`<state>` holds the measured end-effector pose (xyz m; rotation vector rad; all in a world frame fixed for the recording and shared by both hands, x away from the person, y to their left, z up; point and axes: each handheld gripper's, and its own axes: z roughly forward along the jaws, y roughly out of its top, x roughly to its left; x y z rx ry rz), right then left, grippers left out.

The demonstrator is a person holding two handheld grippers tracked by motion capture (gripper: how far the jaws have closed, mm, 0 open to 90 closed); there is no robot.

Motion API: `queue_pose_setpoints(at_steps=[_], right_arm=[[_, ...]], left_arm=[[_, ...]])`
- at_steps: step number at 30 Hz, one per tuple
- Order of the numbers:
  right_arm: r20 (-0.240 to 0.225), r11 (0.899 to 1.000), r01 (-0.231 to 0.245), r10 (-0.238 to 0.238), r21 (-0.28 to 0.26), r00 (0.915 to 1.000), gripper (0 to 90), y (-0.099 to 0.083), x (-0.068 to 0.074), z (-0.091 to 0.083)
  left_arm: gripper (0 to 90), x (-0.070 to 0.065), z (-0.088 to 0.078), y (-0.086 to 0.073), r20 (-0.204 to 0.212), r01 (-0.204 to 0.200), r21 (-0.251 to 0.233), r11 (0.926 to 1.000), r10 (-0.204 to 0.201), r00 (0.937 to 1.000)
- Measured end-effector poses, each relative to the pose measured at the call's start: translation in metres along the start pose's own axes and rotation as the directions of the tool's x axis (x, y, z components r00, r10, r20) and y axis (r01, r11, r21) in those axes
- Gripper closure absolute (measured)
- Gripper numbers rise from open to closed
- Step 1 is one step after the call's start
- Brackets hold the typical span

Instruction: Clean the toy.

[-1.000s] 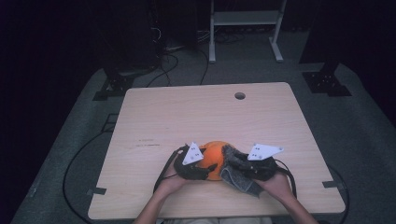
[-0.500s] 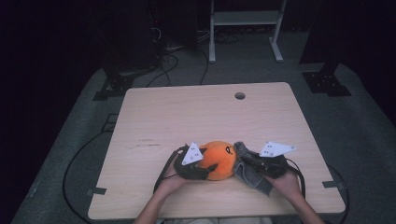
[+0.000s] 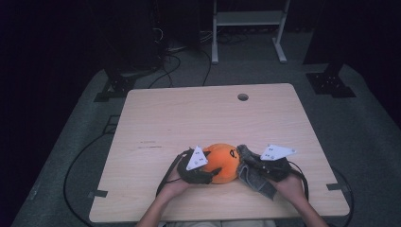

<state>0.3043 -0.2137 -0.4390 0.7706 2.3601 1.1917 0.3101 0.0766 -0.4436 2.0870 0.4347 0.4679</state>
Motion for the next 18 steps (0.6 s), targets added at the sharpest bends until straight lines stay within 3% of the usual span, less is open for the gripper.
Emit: queue_pose_setpoints(at_steps=[5,8,10,11,13,17,18], right_arm=[[-0.069,0.992,0.028,-0.037,-0.126,0.9969,76.9,0.022,0.015,-0.007],[-0.086,0.996,0.048,-0.055,-0.081,0.9948,76.9,0.024,0.02,0.004],[-0.086,0.995,0.057,-0.063,-0.076,0.9943,77.1,0.021,0.022,0.004],[-0.089,0.996,0.058,-0.065,-0.074,0.9939,77.1,0.02,0.023,0.003],[-0.097,0.995,0.066,-0.073,-0.075,0.9926,77.2,0.017,0.026,0.002],[-0.104,0.994,0.085,-0.093,-0.076,0.9902,77.2,0.015,0.03,0.001],[-0.108,0.993,0.088,-0.096,-0.072,0.9896,77.2,0.015,0.031,0.0]], left_arm=[[33.3,-0.007,0.002,0.001,0.017,-0.057,0.003,0.9984,0.057,0.9982],[31.7,-0.011,-0.002,0.004,0.038,-0.075,0.001,0.9972,0.075,0.9965],[24.6,-0.009,-0.005,0.006,0.052,-0.065,-0.01,0.9978,0.066,0.9965],[20.7,-0.004,-0.01,0.012,0.079,-0.008,-0.045,0.999,0.012,0.9968],[16.3,0.0,-0.013,0.015,0.072,0.032,-0.066,0.9973,-0.028,0.997],[16.0,-0.002,-0.007,0.012,0.038,-0.021,-0.021,0.9996,0.021,0.9991],[19.6,-0.003,-0.006,0.01,0.036,-0.031,-0.013,0.9994,0.031,0.9988]])
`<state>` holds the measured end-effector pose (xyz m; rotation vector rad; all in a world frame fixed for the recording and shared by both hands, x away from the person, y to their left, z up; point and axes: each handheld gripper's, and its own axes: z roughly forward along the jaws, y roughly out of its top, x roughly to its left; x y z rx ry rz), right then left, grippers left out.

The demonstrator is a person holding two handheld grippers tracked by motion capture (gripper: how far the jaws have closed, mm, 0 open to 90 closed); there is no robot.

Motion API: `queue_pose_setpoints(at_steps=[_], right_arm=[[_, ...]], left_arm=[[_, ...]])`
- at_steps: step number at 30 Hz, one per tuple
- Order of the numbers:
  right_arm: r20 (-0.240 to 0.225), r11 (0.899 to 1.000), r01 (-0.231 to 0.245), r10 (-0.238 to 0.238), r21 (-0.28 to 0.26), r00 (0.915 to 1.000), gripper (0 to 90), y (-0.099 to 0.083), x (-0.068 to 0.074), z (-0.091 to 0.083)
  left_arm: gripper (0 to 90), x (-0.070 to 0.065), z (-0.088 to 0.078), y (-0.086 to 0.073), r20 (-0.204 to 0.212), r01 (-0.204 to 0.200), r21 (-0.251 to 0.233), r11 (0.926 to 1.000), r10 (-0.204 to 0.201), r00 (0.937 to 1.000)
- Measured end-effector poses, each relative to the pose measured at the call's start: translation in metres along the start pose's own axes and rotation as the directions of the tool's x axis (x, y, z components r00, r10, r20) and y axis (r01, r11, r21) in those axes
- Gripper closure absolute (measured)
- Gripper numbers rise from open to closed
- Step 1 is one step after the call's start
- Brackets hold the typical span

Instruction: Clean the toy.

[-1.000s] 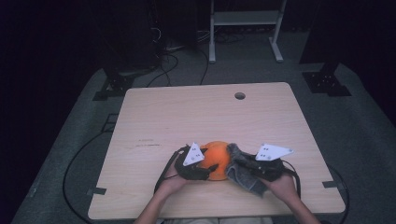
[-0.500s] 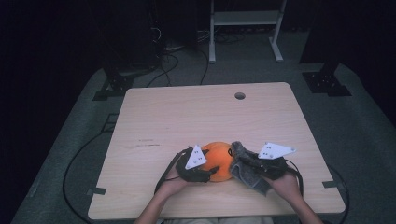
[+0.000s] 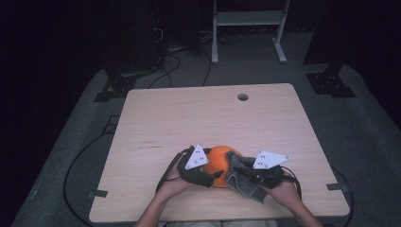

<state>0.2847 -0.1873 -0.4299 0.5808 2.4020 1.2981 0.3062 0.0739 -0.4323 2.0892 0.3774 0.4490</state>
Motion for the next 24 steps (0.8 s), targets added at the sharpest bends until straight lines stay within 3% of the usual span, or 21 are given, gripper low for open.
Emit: queue_pose_setpoints(at_steps=[3,8,10,13,17,21,22,24], right_arm=[[-0.013,0.999,-0.04,0.04,0.012,0.9991,77.4,-0.004,-0.008,-0.003],[0.034,0.992,-0.104,0.102,0.073,0.9942,77.4,-0.016,-0.024,-0.01],[0.024,0.989,-0.128,0.127,0.071,0.9916,77.4,-0.02,-0.026,-0.013],[0.011,0.991,-0.124,0.124,0.04,0.9922,77.4,-0.016,-0.024,-0.015],[-0.021,0.996,-0.079,0.078,-0.031,0.9967,77.4,0.004,-0.015,-0.012],[-0.025,0.997,-0.071,0.07,-0.012,0.9972,77.5,0.007,-0.014,-0.003],[-0.032,0.995,-0.104,0.104,-0.004,0.9941,77.5,0.001,-0.019,-0.003],[-0.006,0.992,-0.126,0.127,0.022,0.9919,77.5,-0.006,-0.027,-0.006]], left_arm=[[27.4,-0.004,0.001,-0.003,0.0,-0.011,0.003,0.9999,0.011,0.9999],[31.0,-0.006,0.002,-0.004,-0.004,-0.025,0.006,0.9997,0.025,0.9997],[32.5,-0.007,0.002,-0.007,-0.001,-0.03,0.002,0.9995,0.03,0.9995],[33.0,-0.009,0.003,-0.009,-0.007,-0.027,0.0,0.9996,0.027,0.9996],[33.1,-0.01,0.004,-0.009,-0.011,-0.027,-0.001,0.9996,0.027,0.9996],[33.1,-0.01,0.003,-0.01,-0.009,-0.018,-0.01,0.9998,0.018,0.9998],[33.1,-0.01,0.003,-0.01,-0.006,-0.025,-0.008,0.9997,0.025,0.9997],[33.1,-0.01,0.003,-0.009,-0.003,-0.018,-0.009,0.9998,0.018,0.9998]])
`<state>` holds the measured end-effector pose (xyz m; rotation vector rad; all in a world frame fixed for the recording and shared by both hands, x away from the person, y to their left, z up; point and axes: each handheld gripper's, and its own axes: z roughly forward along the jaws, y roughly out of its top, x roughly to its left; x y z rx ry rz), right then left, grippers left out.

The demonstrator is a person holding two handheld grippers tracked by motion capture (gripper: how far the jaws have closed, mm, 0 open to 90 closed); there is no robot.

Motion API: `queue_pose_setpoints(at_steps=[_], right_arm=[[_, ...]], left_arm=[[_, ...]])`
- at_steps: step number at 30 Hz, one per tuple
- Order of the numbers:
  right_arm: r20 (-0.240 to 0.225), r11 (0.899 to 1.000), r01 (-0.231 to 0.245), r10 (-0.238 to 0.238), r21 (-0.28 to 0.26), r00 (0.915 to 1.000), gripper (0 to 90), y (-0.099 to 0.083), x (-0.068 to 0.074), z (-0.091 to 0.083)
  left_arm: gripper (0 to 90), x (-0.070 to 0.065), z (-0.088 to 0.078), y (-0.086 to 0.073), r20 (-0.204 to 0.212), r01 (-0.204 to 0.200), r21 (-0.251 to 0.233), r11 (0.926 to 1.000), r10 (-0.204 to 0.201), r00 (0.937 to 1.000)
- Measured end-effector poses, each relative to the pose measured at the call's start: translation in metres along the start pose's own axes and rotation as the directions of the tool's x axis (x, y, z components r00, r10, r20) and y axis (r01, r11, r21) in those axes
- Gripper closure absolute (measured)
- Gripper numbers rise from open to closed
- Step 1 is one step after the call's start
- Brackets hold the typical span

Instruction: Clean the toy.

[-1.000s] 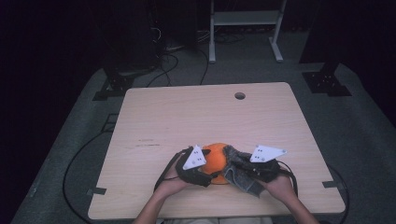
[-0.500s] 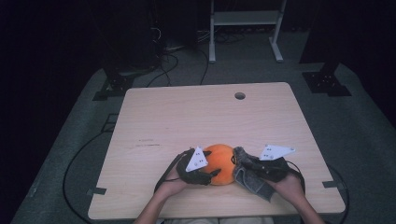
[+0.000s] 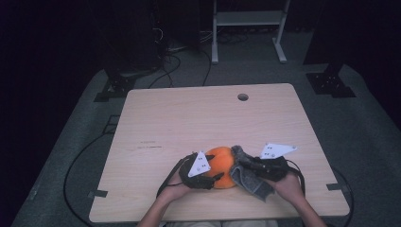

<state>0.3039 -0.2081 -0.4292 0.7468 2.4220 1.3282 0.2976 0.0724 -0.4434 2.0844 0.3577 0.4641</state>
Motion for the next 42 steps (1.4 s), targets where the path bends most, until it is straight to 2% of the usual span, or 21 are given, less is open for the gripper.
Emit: queue_pose_setpoints(at_steps=[4,6,9,12,15,17,19,20,22,24,28,30,31,32,35,36,37,38,39,40,42], right_arm=[[0.058,0.993,-0.062,0.057,0.097,0.9967,77.5,-0.022,-0.017,-0.002],[0.058,0.995,-0.071,0.066,0.072,0.9961,77.5,-0.023,-0.019,-0.007],[0.024,0.998,-0.056,0.057,-0.039,0.9981,77.5,-0.007,-0.012,-0.016],[-0.008,0.997,-0.026,0.025,-0.071,0.9996,77.5,0.008,-0.004,-0.011],[-0.009,1.0,0.005,-0.006,-0.017,0.9999,77.4,0.008,-0.001,0.002],[-0.023,0.999,-0.033,0.033,-0.008,0.9992,77.4,0.004,-0.009,0.002],[0.019,0.999,-0.041,0.041,0.03,0.999,77.4,0.0,-0.014,0.0],[0.019,0.998,-0.059,0.058,0.035,0.9981,77.4,-0.003,-0.017,-0.001],[0.021,0.998,-0.057,0.057,0.015,0.9982,77.4,-0.002,-0.017,-0.005],[-0.005,0.999,-0.036,0.036,-0.031,0.9993,77.3,0.005,-0.011,-0.007],[-0.001,0.999,0.033,-0.033,0.015,0.9995,77.4,0.009,0.002,0.004],[-0.007,0.999,0.048,-0.048,0.019,0.9988,77.3,0.007,0.004,0.003],[-0.007,0.999,0.048,-0.048,0.019,0.9988,77.3,0.007,0.004,0.003],[-0.009,0.998,0.062,-0.062,0.019,0.998,77.4,0.003,0.007,0.0],[-0.028,0.996,0.09,-0.089,0.018,0.9956,77.4,-0.002,0.011,-0.003],[-0.034,0.995,0.097,-0.096,0.021,0.9948,77.4,-0.003,0.012,-0.004],[-0.034,0.995,0.097,-0.096,0.021,0.9948,77.4,-0.003,0.012,-0.004],[-0.04,0.994,0.103,-0.102,0.024,0.994,77.4,-0.004,0.012,-0.005],[-0.045,0.994,0.105,-0.104,0.026,0.9936,77.4,-0.005,0.012,-0.006],[-0.042,0.994,0.103,-0.102,0.032,0.9939,77.3,-0.005,0.01,-0.007],[-0.039,0.995,0.096,-0.095,0.018,0.9947,77.4,0.0,0.009,-0.011]], left_arm=[[33.1,0.001,-0.002,-0.002,0.0,0.006,-0.004,1.0,-0.006,1.0],[33.1,0.001,-0.002,-0.002,0.0,0.002,0.0,1.0,-0.002,1.0],[33.1,-0.001,-0.001,0.0,-0.001,-0.007,0.003,1.0,0.007,1.0],[33.1,-0.003,-0.001,0.001,-0.002,-0.024,0.004,0.9997,0.024,0.9997],[33.1,-0.006,-0.001,0.001,0.005,-0.041,0.002,0.9992,0.041,0.9991],[33.0,-0.008,-0.001,0.002,0.006,-0.039,-0.004,0.9992,0.039,0.9992],[33.0,-0.009,-0.001,0.002,0.004,-0.043,-0.003,0.9991,0.043,0.9991],[33.0,-0.009,-0.001,0.002,0.004,-0.047,-0.002,0.9989,0.047,0.9989],[33.0,-0.01,-0.001,0.003,0.005,-0.052,0.002,0.9987,0.052,0.9987],[32.8,-0.01,-0.001,0.003,0.005,-0.046,-0.003,0.999,0.046,0.9989],[23.3,-0.003,-0.008,0.008,0.041,-0.01,-0.029,0.9995,0.011,0.9991],[18.4,0.003,-0.015,0.013,0.066,0.04,-0.065,0.9971,-0.036,0.9972],[16.5,0.003,-0.015,0.013,0.066,0.04,-0.065,0.9971,-0.036,0.9972],[13.5,0.007,-0.018,0.016,0.058,0.076,-0.074,0.9943,-0.072,0.9958],[9.6,0.008,-0.013,0.015,0.0,0.064,-0.025,0.9976,-0.064,0.9979],[8.1,0.009,-0.009,0.013,-0.005,0.073,0.022,0.9971,-0.073,0.9973],[8.0,0.009,-0.009,0.013,-0.005,0.073,0.022,0.9971,-0.073,0.9973],[8.0,0.01,-0.005,0.01,0.022,0.098,0.04,0.9944,-0.099,0.9949],[12.4,0.009,-0.003,0.007,0.049,0.119,0.033,0.9923,-0.12,0.9915],[20.3,0.005,-0.003,0.006,0.043,0.085,0.019,0.9962,-0.086,0.9954],[23.8,0.001,-0.003,0.008,0.032,0.057,0.023,0.9981,-0.058,0.9978]])
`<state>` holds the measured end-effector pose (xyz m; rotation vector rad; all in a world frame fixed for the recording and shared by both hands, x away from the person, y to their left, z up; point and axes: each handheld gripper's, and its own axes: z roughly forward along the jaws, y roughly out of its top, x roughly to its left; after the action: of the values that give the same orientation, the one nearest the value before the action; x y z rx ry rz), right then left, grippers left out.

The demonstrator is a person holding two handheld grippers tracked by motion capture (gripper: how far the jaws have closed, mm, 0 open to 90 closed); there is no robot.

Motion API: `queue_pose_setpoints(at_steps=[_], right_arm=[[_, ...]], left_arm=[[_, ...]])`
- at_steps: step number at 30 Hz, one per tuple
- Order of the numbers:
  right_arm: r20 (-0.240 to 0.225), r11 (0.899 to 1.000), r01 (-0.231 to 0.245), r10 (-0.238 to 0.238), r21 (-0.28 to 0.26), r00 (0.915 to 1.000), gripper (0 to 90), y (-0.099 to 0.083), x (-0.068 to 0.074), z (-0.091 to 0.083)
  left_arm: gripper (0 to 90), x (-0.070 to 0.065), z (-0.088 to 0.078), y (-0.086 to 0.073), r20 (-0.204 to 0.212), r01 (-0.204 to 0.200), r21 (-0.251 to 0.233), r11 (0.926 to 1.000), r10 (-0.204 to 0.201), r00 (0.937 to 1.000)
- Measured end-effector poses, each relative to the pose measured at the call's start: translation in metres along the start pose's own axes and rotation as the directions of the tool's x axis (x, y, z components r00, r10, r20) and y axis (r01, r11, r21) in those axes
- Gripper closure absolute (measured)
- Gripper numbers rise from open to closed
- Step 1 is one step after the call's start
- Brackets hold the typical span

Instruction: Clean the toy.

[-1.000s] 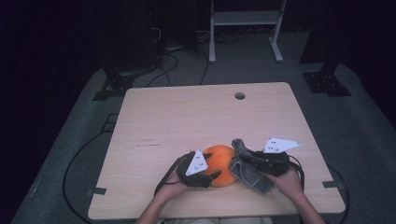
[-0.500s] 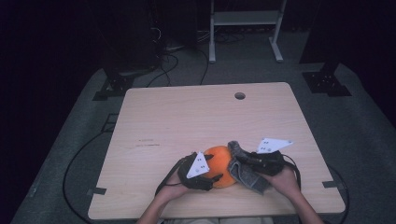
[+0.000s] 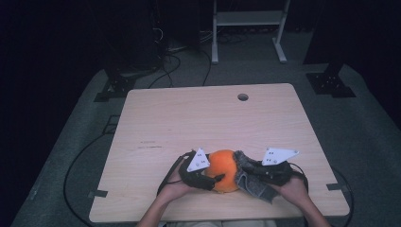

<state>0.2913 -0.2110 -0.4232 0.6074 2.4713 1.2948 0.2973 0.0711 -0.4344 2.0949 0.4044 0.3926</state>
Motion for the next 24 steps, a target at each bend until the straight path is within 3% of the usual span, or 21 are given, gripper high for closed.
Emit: queue_pose_setpoints(at_steps=[2,3,7,9,11,13,16,19,22,24], right_arm=[[-0.01,0.999,-0.011,0.011,-0.047,0.9999,77.4,0.007,0.001,-0.003],[-0.019,0.998,-0.009,0.008,-0.062,0.9998,77.4,0.011,0.002,-0.003],[-0.013,0.999,0.001,-0.001,-0.044,0.9999,77.4,0.013,0.003,0.003],[-0.02,0.999,-0.037,0.037,-0.032,0.9991,77.5,0.008,-0.004,0.003],[0.049,0.998,-0.048,0.046,0.03,0.9977,77.5,-0.003,-0.014,0.002],[0.051,0.997,-0.063,0.062,0.036,0.9968,77.5,-0.007,-0.018,0.001],[0.031,0.998,-0.069,0.069,-0.003,0.9971,77.4,-0.007,-0.014,-0.006],[0.006,0.997,-0.034,0.035,-0.063,0.9994,77.4,0.007,-0.004,-0.004],[0.014,0.998,-0.012,0.013,-0.056,0.9998,77.4,0.012,0.001,0.002],[0.013,0.998,-0.039,0.039,-0.051,0.9991,77.5,0.009,-0.003,0.006]], left_arm=[[25.8,-0.001,0.0,0.0,0.002,-0.017,0.002,0.9999,0.017,0.9999],[26.2,-0.004,0.0,0.001,-0.006,-0.043,0.007,0.999,0.043,0.9991],[28.2,-0.005,0.0,0.0,-0.012,-0.049,0.008,0.9988,0.049,0.9987],[28.6,-0.006,-0.001,-0.001,-0.012,-0.055,0.003,0.9985,0.055,0.9984],[28.6,-0.008,-0.001,0.0,-0.011,-0.068,0.004,0.9977,0.068,0.9977],[28.6,-0.008,-0.001,0.0,-0.008,-0.076,0.003,0.9971,0.076,0.9971],[28.6,-0.011,-0.001,0.0,-0.011,-0.104,0.005,0.9946,0.104,0.9945],[28.6,-0.012,0.0,0.001,-0.012,-0.109,0.008,0.994,0.109,0.994],[28.6,-0.012,-0.001,-0.001,-0.015,-0.108,0.018,0.994,0.108,0.994],[28.9,-0.01,-0.002,-0.003,-0.008,-0.098,0.01,0.9952,0.098,0.9952]])
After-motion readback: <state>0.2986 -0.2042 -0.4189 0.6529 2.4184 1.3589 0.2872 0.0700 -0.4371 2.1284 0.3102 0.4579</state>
